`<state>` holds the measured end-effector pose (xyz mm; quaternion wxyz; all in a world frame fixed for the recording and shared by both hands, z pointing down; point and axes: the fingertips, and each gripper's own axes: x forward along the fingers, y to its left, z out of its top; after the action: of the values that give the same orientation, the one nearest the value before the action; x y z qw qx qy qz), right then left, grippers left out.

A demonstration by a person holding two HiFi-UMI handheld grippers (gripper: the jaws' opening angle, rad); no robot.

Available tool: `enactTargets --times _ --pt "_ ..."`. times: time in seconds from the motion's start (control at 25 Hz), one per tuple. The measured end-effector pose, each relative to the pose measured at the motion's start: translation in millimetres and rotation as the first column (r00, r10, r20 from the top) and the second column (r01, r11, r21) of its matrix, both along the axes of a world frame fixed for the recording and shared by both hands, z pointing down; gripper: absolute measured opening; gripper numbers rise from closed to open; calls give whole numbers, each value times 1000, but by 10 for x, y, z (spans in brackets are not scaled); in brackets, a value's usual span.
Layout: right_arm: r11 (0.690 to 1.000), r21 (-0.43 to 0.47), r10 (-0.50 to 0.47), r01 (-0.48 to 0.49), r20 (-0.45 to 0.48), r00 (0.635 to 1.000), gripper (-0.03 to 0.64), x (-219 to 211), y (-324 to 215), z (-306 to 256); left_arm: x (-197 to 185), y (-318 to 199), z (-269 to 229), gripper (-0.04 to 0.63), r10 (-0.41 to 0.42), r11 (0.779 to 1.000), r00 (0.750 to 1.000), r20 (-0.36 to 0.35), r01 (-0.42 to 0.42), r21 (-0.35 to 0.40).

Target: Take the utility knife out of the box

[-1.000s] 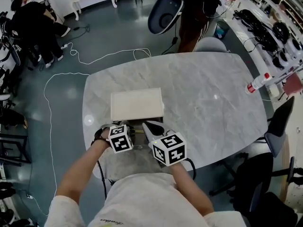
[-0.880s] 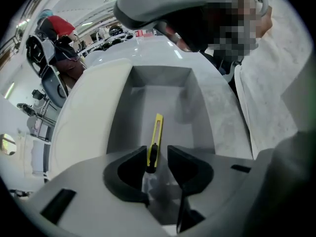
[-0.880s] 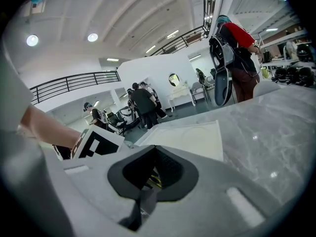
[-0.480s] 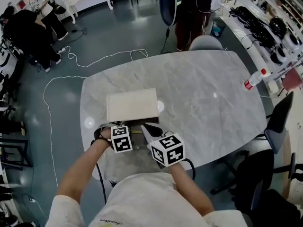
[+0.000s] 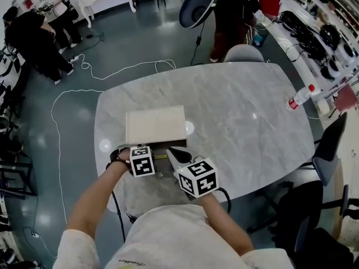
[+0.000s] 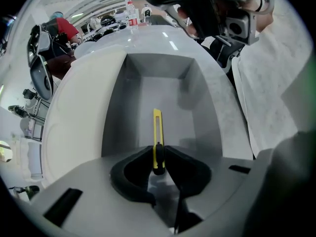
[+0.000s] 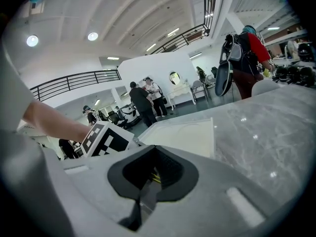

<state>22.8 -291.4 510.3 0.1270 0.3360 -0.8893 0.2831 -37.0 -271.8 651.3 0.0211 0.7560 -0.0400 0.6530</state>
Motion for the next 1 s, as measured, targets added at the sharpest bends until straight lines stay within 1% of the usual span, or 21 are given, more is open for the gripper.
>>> enactTargets --times 0.08,0.24,0.44,0.64,0.8,1.0 --pt "1000 1 -6 6 -1 1000 5 -11 6 -15 4 11 -10 66 1 1000 1000 0 -1 10" --pt "1000 10 -11 11 -1 1000 5 -51 22 -52 -7 22 -13 63 -3 999 1000 -4 3 36" --pt "1000 20 -2 2 -4 1000 5 -31 63 -88 25 50 -76 63 -55 997 997 -63 58 49" --pt "1000 25 13 -13 -7 1000 5 10 93 -108 75 67 -190 63 -72 993 991 -111 81 84" --pt "999 34 20 -20 -6 1000 5 0 107 -141 113 40 -330 63 -112 984 978 -178 135 119" --pt "998 57 31 -31 -7 999 5 8 89 -233 116 -7 -576 63 -177 962 945 -274 225 155"
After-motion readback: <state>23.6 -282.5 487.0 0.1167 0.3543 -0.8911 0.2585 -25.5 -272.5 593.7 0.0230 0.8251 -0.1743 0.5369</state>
